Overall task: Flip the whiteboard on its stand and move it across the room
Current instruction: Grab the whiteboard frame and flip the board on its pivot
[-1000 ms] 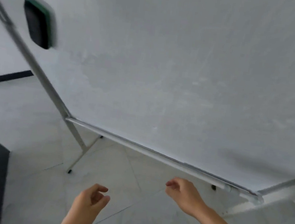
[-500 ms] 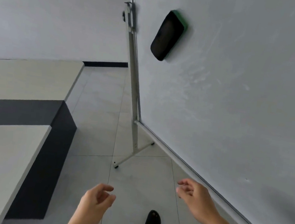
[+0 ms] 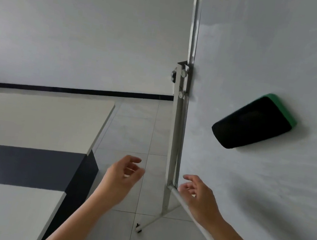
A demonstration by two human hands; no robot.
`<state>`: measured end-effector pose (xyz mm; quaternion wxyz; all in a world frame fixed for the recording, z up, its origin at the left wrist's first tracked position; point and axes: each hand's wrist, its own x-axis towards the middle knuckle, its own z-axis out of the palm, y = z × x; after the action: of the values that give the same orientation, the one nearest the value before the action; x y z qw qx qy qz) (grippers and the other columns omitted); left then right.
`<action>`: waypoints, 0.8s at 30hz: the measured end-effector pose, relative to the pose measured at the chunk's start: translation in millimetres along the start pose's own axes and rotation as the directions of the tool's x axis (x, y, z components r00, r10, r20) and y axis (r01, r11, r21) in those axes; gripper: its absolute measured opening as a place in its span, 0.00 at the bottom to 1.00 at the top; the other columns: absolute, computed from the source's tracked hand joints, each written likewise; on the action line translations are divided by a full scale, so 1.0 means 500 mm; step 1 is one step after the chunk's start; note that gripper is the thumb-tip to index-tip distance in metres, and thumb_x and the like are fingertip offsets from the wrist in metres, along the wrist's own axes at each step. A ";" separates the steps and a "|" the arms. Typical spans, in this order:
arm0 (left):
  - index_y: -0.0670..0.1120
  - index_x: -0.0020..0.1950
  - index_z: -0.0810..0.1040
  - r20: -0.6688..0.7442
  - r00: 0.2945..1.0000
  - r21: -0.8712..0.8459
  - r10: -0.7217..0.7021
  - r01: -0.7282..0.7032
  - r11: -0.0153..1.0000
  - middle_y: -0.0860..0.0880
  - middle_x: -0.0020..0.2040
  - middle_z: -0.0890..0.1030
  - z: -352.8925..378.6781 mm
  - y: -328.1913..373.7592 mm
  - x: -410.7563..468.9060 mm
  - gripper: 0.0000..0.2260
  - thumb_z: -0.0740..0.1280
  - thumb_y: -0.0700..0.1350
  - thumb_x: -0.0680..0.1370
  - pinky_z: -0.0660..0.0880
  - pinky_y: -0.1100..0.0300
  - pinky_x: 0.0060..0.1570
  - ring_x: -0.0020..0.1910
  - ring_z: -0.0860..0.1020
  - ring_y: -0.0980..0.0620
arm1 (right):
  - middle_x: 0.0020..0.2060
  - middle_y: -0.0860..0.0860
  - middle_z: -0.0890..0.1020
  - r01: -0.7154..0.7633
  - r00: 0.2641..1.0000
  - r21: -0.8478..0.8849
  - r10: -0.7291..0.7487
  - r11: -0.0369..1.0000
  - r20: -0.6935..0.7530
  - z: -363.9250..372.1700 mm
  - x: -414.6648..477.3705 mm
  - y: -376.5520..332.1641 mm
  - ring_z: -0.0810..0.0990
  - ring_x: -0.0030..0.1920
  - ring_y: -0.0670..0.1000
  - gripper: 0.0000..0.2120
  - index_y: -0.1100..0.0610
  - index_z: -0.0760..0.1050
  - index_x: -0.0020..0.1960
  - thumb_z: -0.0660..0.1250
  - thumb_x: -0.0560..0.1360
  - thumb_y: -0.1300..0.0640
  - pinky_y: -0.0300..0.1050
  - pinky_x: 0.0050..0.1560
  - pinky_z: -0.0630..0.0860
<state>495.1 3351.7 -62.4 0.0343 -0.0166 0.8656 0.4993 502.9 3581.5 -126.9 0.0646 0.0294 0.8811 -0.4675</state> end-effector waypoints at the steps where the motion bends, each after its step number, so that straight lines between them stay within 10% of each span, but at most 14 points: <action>1: 0.49 0.59 0.75 0.009 0.999 -0.003 0.036 -0.036 0.999 0.52 0.48 0.81 -0.008 0.016 0.042 0.13 0.68 0.47 0.76 0.79 0.54 0.52 0.47 0.80 0.54 | 0.51 0.46 0.83 0.008 1.000 -0.016 -0.008 1.000 -0.014 0.007 0.036 -0.014 0.80 0.46 0.40 0.18 0.52 0.72 0.65 0.65 0.77 0.50 0.27 0.42 0.70; 7: 0.51 0.67 0.69 0.151 0.951 -0.045 0.271 -0.267 0.963 0.51 0.60 0.78 -0.021 0.106 0.307 0.21 0.67 0.52 0.76 0.77 0.56 0.56 0.56 0.78 0.53 | 0.53 0.49 0.85 -0.056 0.976 -0.252 0.000 0.966 -0.216 0.039 0.235 -0.081 0.83 0.51 0.50 0.25 0.55 0.71 0.68 0.61 0.77 0.40 0.41 0.50 0.76; 10: 0.53 0.73 0.63 0.355 0.836 -0.069 0.419 -0.423 0.903 0.51 0.67 0.74 -0.016 0.146 0.424 0.26 0.65 0.54 0.76 0.77 0.53 0.60 0.63 0.75 0.53 | 0.36 0.47 0.84 -0.133 0.948 -0.343 0.019 0.930 -0.317 0.069 0.313 -0.094 0.81 0.38 0.48 0.18 0.50 0.77 0.45 0.59 0.77 0.37 0.41 0.40 0.76; 13: 0.49 0.69 0.68 0.545 0.659 -0.066 0.519 -0.583 0.810 0.50 0.67 0.75 -0.017 0.176 0.523 0.22 0.64 0.53 0.77 0.77 0.52 0.60 0.63 0.75 0.53 | 0.24 0.49 0.76 -0.267 0.911 -0.435 0.077 0.860 -0.405 0.093 0.361 -0.091 0.75 0.28 0.50 0.25 0.51 0.61 0.27 0.59 0.77 0.38 0.44 0.31 0.67; 18: 0.45 0.68 0.72 0.722 0.404 -0.208 0.562 -0.648 0.733 0.48 0.64 0.78 0.016 0.207 0.649 0.20 0.65 0.50 0.78 0.77 0.58 0.60 0.62 0.76 0.56 | 0.16 0.48 0.64 -0.411 0.834 -0.524 0.075 0.746 -0.547 0.095 0.415 -0.088 0.74 0.21 0.50 0.24 0.49 0.59 0.26 0.67 0.73 0.42 0.36 0.22 0.50; 24: 0.45 0.70 0.66 0.735 0.298 -0.351 0.609 -0.601 0.718 0.48 0.67 0.75 0.134 0.267 0.757 0.20 0.62 0.47 0.79 0.73 0.53 0.65 0.63 0.74 0.53 | 0.25 0.44 0.65 -0.527 0.758 -0.397 0.205 0.751 -0.619 0.003 0.516 -0.053 0.69 0.31 0.49 0.18 0.51 0.67 0.36 0.55 0.80 0.42 0.36 0.26 0.56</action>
<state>112.3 3478.7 -9.2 0.2365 0.5402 0.6858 0.4265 244.7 3563.2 -142.6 -0.0858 0.3197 0.9327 -0.1430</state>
